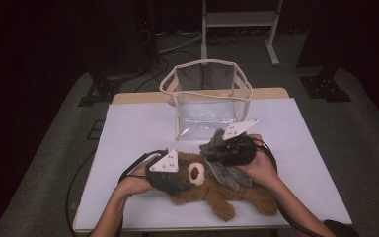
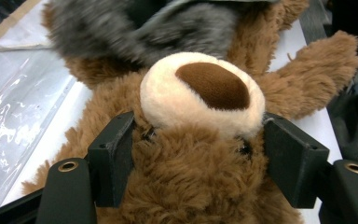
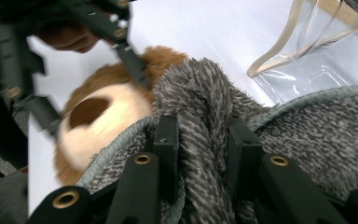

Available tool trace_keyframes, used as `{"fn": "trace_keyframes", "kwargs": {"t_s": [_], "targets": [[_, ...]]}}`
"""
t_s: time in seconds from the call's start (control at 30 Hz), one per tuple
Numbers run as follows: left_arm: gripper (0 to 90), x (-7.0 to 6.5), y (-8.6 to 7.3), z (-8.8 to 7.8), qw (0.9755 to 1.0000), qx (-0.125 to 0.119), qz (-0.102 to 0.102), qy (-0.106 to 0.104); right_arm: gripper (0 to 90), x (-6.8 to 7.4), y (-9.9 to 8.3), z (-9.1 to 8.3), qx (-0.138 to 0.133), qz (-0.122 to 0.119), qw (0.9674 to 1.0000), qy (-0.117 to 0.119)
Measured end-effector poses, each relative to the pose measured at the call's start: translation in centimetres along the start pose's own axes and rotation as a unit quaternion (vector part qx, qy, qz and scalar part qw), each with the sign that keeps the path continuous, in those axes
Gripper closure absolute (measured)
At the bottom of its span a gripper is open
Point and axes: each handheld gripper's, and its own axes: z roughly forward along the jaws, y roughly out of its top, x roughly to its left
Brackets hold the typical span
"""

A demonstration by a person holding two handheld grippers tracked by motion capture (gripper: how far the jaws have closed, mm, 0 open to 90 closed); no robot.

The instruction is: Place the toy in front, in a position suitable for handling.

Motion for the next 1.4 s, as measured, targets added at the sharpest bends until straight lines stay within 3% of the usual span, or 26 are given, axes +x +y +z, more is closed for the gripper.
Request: {"fn": "trace_keyframes", "kwargs": {"t_s": [0.13, 0.23, 0.37, 0.47, 0.63, 0.73, 0.87, 1.0, 1.07, 1.27, 1.4], "targets": [[30.6, 0.1, -0.2, -0.1, 1.0000, -0.004, -0.002, 0.001, 68.8, -0.7, -0.5, 0.5, 0.003, 0.012, 0.9999, -0.002], [30.6, 0.2, -0.3, -0.2, 1.0000, -0.009, 0.000, -0.001, 68.8, -1.3, -1.7, -0.8, -0.010, 0.030, 0.9995, -0.005], [29.6, 0.3, -0.2, -0.1, 1.0000, -0.006, -0.005, 0.006, 68.9, -2.1, -3.2, -4.0, -0.030, 0.055, 0.9977, -0.026], [28.6, 0.7, -0.2, 0.0, 0.9997, -0.011, -0.016, 0.012, 68.9, -2.2, -3.8, -7.1, -0.061, 0.069, 0.9953, -0.031], [28.9, 0.8, -0.1, 0.1, 0.9996, -0.015, -0.018, 0.018, 68.9, -1.5, -4.8, -11.4, -0.091, 0.066, 0.9923, -0.054], [29.4, 0.8, 0.0, 0.2, 0.9997, -0.013, -0.014, 0.017, 68.8, -0.9, -5.3, -12.7, -0.095, 0.066, 0.9917, -0.057], [29.4, 0.8, 0.1, 0.3, 0.9996, -0.014, -0.015, 0.018, 68.7, -0.1, -5.5, -11.1, -0.083, 0.059, 0.9943, -0.033], [28.6, 0.9, 0.0, 0.1, 0.9997, -0.010, -0.012, 0.019, 68.5, 0.6, -5.6, -6.9, -0.052, 0.050, 0.9974, -0.002], [25.4, 0.9, -0.1, -0.3, 0.9996, -0.008, -0.012, 0.024, 68.5, 0.5, -5.8, -5.5, -0.046, 0.054, 0.9974, 0.010], [22.1, 1.4, -1.3, -1.6, 0.9996, -0.010, -0.025, 0.012, 68.8, 0.1, -6.8, -5.9, -0.060, 0.069, 0.9957, 0.015], [22.4, 1.7, -2.1, -2.0, 0.9993, -0.003, -0.038, 0.006, 68.8, 0.1, -7.0, -6.1, -0.061, 0.066, 0.9959, 0.012]]}}
